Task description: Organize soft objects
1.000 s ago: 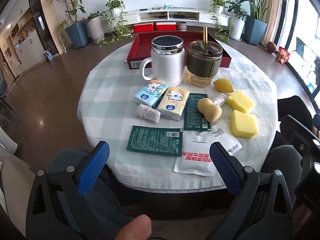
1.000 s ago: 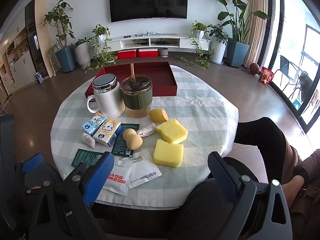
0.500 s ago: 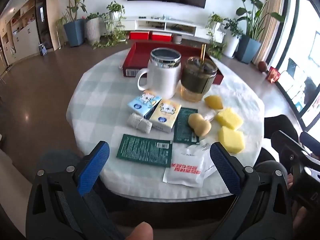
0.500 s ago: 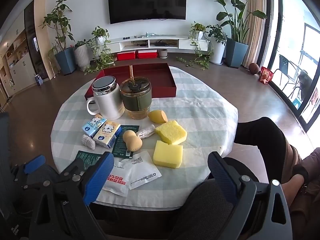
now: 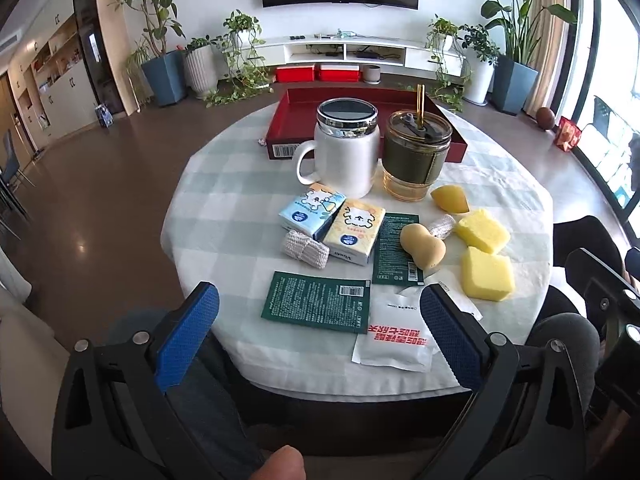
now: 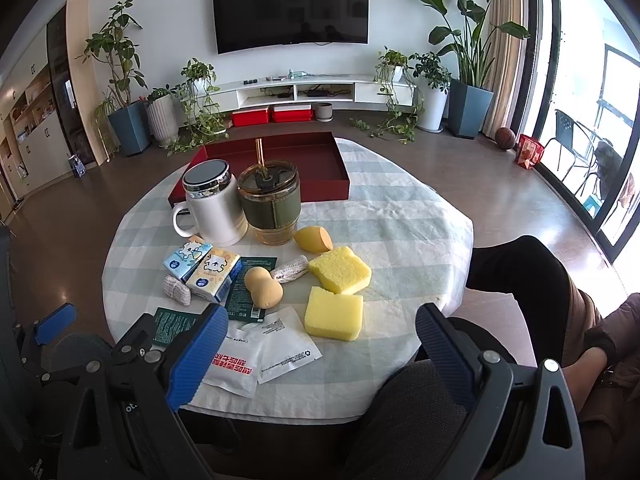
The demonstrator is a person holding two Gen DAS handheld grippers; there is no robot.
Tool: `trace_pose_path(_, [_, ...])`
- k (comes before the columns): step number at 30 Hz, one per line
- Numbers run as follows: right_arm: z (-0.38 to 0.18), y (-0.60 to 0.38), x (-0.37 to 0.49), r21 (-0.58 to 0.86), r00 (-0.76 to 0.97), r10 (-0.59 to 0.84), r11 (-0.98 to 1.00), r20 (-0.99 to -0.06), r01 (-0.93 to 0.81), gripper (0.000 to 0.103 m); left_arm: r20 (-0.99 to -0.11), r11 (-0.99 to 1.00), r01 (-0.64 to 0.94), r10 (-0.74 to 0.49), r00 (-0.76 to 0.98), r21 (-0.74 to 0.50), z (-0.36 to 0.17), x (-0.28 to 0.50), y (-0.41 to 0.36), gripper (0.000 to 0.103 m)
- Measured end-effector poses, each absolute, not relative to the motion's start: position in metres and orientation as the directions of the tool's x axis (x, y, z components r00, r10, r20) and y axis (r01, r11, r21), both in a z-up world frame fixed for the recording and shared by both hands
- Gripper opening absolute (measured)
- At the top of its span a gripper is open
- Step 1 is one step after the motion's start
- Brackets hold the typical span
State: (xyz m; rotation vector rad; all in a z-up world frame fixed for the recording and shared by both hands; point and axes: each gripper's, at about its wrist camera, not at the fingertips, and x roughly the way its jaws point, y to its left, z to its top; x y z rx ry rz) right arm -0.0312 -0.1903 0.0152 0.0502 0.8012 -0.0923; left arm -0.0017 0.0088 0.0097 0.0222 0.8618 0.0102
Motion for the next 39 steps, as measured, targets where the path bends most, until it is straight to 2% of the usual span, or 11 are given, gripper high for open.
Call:
trace_pose_path(11, [0.0168, -0.1958, -0.0340, 0.008, 0.699, -0.076, 0.993, -0.711, 0.117, 0.097, -0.772, 0.999, 0.048, -0.044, 0.634, -0.018, 0.0082, -0.0021, 0.0052, 0.102])
trace_pose_path(39, [0.0173, -0.1982, -0.0337, 0.002, 0.702, -0.084, 0.993, -0.708, 0.121, 0.097, -0.784, 0.997, 0.073, -0.072, 0.617, -0.034, 0.0065, -0.0012, 0.0028, 0.102])
